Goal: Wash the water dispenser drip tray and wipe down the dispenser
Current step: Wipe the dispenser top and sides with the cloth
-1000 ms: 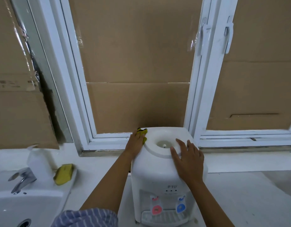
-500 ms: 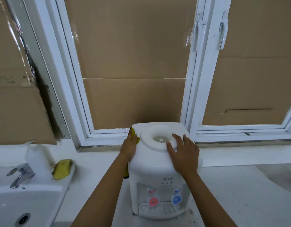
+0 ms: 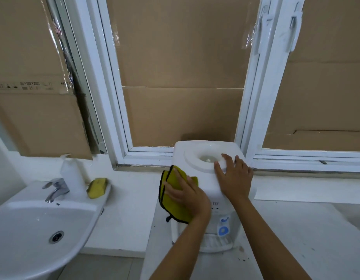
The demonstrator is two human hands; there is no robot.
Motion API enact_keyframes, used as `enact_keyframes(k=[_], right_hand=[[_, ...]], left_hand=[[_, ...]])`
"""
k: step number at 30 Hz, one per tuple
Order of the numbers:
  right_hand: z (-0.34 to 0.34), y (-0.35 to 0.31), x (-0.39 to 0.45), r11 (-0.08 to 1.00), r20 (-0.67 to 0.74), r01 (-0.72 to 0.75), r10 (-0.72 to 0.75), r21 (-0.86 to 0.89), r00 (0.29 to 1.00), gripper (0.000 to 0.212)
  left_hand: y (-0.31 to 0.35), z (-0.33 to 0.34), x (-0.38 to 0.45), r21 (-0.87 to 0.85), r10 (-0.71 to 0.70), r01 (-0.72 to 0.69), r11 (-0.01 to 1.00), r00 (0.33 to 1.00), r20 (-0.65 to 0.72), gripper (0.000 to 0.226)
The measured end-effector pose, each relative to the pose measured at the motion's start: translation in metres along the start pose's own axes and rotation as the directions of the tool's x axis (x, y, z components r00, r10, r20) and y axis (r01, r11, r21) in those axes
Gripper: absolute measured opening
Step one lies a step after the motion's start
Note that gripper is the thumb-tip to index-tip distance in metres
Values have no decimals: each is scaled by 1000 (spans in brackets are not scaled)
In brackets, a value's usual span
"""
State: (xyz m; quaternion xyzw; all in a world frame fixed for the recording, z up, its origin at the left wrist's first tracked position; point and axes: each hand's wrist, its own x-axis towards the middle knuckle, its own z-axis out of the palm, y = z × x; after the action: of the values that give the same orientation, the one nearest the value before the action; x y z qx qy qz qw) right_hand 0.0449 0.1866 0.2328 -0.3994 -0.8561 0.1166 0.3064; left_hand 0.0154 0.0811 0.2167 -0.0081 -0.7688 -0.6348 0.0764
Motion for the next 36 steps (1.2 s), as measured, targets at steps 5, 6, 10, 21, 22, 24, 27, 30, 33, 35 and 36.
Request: enact_keyframes(k=[5, 6, 10, 21, 22, 24, 27, 30, 33, 35, 36], right_hand=[[-3, -1, 0, 1000, 7, 11, -11, 3, 1000, 64], [-4, -1, 0, 1000, 11, 13, -13, 4, 1000, 64], [-4, 0, 0, 1000, 14, 14, -15, 17, 1000, 64], [-3, 0, 1, 1000, 29, 13, -13, -1, 999, 60], [-2, -1, 1, 1000, 26, 14, -14, 1, 1000, 61], [-2, -1, 1, 1000, 28, 12, -12, 9, 1000, 57], [-3, 0, 3, 1000, 41, -5, 5, 14, 999, 46], [-8, 2, 4, 998, 63, -20, 16, 55, 998, 46], [-17, 17, 9, 996, 100, 52, -59, 66, 993, 49], [-23, 29, 12, 990, 122, 85, -98, 115, 988, 55], [-24, 33, 12, 988, 133, 100, -115, 116, 984, 60]], left_hand=[[-1, 28, -31, -23, -2, 1, 1000, 999, -47, 57], [-2, 30, -31, -6, 6, -6, 1000, 998, -62, 60], [-5, 29, -21, -14, 30, -32, 999, 992, -122, 76], [-26, 17, 28, -308, -99, 29, 951, 972, -214, 74], [-24, 19, 24, -300, -100, 32, 953, 972, -214, 74], [-20, 23, 11, -227, -44, -10, 974, 971, -235, 76], [-13, 33, -19, -68, 19, -35, 997, 973, -228, 70], [-16, 46, -51, 51, 99, -91, 995, 975, -200, 56], [-25, 55, -72, 188, 197, -169, 968, 970, -141, 57], [-29, 57, -76, 247, 236, -203, 947, 966, -110, 59], [-30, 57, -75, 262, 249, -216, 941, 963, -101, 59]])
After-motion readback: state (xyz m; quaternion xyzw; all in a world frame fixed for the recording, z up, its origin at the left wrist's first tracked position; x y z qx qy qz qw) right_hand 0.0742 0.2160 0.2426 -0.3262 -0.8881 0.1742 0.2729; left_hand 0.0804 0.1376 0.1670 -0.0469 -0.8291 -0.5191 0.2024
